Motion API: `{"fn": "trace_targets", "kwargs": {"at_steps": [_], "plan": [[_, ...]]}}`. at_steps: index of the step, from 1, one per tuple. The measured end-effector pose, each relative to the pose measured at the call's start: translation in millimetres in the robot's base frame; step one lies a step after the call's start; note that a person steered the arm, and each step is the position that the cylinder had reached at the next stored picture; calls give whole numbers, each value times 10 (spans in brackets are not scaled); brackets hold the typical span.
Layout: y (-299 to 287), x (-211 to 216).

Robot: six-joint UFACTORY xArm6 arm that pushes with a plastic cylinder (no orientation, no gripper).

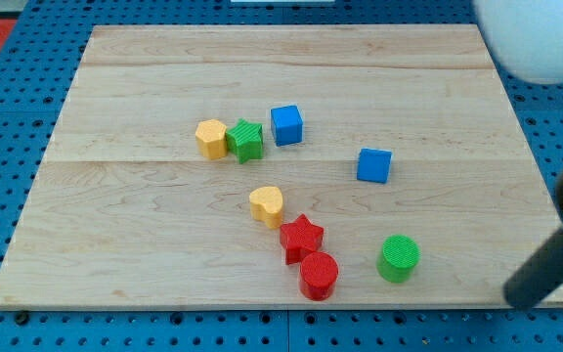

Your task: Push the red star and yellow heart to the left

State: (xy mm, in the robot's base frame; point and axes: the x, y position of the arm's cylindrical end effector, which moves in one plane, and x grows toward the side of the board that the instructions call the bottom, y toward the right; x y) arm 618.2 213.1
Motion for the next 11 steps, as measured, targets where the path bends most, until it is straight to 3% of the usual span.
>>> {"fn": "trace_targets", "kwargs": {"at_steps": [2, 7, 10, 11], "plan": [[-1116, 3], [-1845, -88], [-1874, -776], [-1491, -989]]}}
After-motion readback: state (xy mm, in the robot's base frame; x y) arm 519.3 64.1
